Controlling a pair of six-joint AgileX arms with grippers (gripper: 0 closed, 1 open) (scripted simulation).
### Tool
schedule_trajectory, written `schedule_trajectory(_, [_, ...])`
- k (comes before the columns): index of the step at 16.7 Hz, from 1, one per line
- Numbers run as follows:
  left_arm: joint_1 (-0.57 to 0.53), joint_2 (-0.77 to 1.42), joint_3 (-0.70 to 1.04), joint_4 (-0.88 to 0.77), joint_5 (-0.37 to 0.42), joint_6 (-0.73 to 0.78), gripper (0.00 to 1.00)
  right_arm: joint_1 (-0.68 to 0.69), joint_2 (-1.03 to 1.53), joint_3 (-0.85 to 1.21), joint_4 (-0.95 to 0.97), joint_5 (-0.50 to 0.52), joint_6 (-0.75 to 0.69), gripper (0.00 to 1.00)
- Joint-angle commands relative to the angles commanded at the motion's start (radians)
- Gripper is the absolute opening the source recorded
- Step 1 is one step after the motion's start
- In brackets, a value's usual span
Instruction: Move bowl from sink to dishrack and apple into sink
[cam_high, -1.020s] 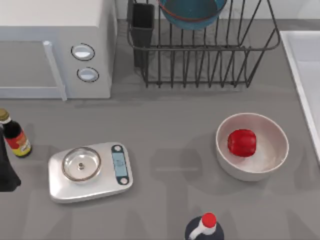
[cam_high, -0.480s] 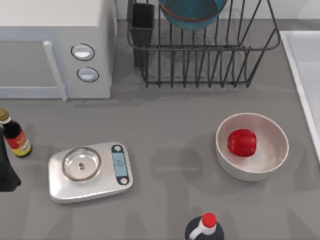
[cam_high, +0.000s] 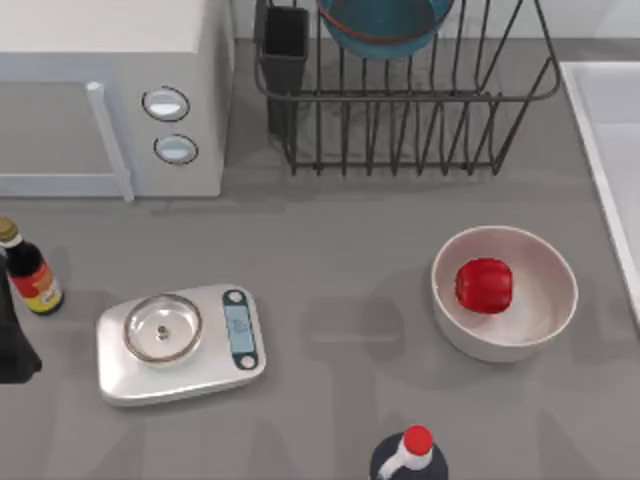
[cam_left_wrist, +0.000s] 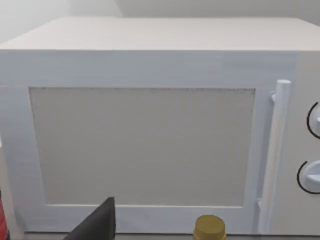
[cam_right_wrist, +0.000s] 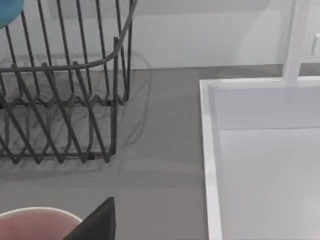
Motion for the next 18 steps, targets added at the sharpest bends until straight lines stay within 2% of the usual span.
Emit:
schedule_trajectory(12, [0.0,0.0,0.0,0.0,0.0,0.0,1.0,0.256,1.131,0.886,-0.642,-0.002,0.265,1.0])
schedule_trajectory(18, [0.0,0.0,0.0,0.0,0.0,0.0,1.0,0.356,1.564,1.231,-0.893,-0.002,0.368,1.0])
